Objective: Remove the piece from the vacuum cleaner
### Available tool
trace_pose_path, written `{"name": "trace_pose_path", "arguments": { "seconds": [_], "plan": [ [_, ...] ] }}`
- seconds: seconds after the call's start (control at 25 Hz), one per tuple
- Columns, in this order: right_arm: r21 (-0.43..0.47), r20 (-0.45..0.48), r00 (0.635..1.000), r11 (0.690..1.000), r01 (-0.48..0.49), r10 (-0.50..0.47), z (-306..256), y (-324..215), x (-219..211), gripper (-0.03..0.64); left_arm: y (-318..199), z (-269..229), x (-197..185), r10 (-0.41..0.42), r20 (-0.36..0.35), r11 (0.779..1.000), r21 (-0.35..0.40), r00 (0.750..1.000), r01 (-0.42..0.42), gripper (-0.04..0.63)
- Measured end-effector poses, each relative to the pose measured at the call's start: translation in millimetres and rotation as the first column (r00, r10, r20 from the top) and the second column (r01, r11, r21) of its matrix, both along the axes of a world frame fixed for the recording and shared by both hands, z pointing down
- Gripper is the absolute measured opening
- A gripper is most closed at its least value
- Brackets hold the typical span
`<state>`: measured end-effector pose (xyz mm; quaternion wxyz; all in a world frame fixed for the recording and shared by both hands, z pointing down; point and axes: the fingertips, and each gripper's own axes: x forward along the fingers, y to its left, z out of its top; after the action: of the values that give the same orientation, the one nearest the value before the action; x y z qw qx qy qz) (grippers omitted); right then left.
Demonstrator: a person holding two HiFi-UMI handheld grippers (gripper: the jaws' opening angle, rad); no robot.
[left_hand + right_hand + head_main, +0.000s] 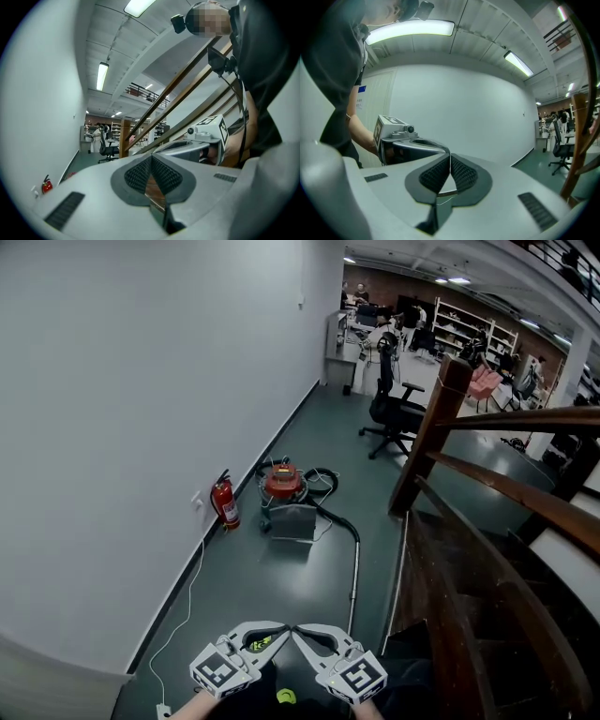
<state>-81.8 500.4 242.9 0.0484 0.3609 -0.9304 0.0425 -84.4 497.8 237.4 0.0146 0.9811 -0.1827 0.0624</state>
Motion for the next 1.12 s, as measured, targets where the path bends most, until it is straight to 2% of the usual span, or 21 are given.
{"name": "trace_pose_path", "arguments": {
  "seconds": [0.12,0.44,0.64,0.8,1.12],
  "plan": [
    [-0.040,0.026,1.000,0.999,-0.007,0.009,3.7,-8.4,-1.8,0.015,-8.0,-1.4,2.6,0.018,-0.026,1.000,0.014,1.000,-0.017,0.009],
    [-0.078,0.037,0.999,0.997,-0.031,0.034,11.1,-49.1,0.7,0.015,-51.5,10.1,3.0,0.024,-0.017,0.999,-0.027,1.000,-0.025,0.009],
    [-0.105,0.021,0.998,0.993,-0.048,0.051,11.2,-94.7,0.6,0.015,-97.8,12.8,0.5,0.019,-0.013,0.998,-0.055,1.000,-0.019,0.009],
    [-0.067,-0.013,0.999,0.997,-0.047,0.046,12.5,-132.1,1.6,0.015,-134.8,7.4,1.0,0.025,-0.032,0.999,-0.046,0.999,-0.027,0.009],
    [-0.103,0.014,0.995,0.990,-0.095,0.097,12.5,-204.1,-7.1,0.015,-205.9,10.6,-7.9,0.036,-0.037,0.997,-0.068,0.999,-0.038,0.009]
  ]
}}
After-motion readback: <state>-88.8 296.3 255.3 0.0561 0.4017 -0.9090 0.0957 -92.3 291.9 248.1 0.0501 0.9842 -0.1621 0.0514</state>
